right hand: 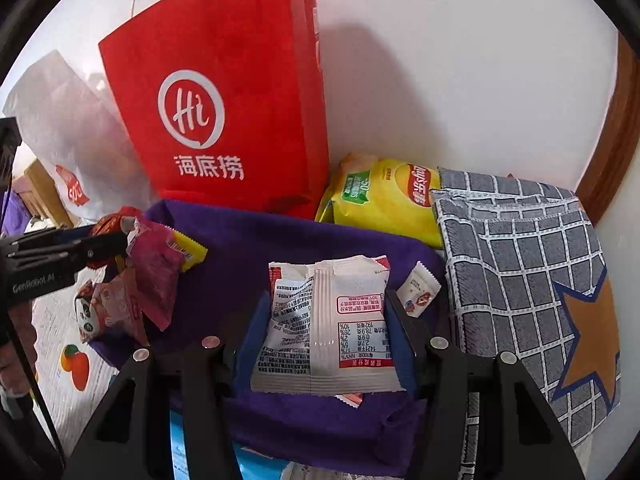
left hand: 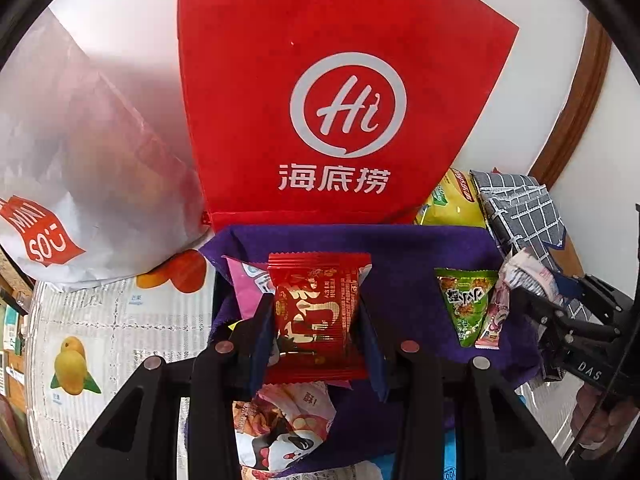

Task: Organize snacks
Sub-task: 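Lower both held snacks over the purple towel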

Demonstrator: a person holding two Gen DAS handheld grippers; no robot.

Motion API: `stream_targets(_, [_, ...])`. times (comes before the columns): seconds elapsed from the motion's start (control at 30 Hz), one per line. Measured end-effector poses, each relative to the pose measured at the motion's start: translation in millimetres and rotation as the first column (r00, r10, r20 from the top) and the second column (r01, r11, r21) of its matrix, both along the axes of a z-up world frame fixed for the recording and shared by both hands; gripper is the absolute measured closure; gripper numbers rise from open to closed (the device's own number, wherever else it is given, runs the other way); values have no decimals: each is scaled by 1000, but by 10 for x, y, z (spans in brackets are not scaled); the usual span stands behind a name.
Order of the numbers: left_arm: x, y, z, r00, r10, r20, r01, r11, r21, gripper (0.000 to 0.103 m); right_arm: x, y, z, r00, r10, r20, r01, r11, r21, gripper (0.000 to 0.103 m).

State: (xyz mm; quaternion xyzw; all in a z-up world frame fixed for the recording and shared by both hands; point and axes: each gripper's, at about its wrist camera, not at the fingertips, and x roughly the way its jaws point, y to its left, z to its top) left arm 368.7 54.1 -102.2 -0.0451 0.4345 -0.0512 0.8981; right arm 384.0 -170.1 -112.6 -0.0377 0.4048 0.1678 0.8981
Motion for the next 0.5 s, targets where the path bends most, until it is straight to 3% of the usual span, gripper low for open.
stream_targets(0.27, [61, -70, -124, 999, -2, -46, 2, 1000, -3, 65, 20, 182, -186, 997, 54, -61, -56, 998, -35, 47])
stream_targets(0.5, [73, -68, -179, 998, 1, -63, -1, 1000, 1, 64, 77, 212, -312, 995, 30, -95, -37, 996, -78, 47])
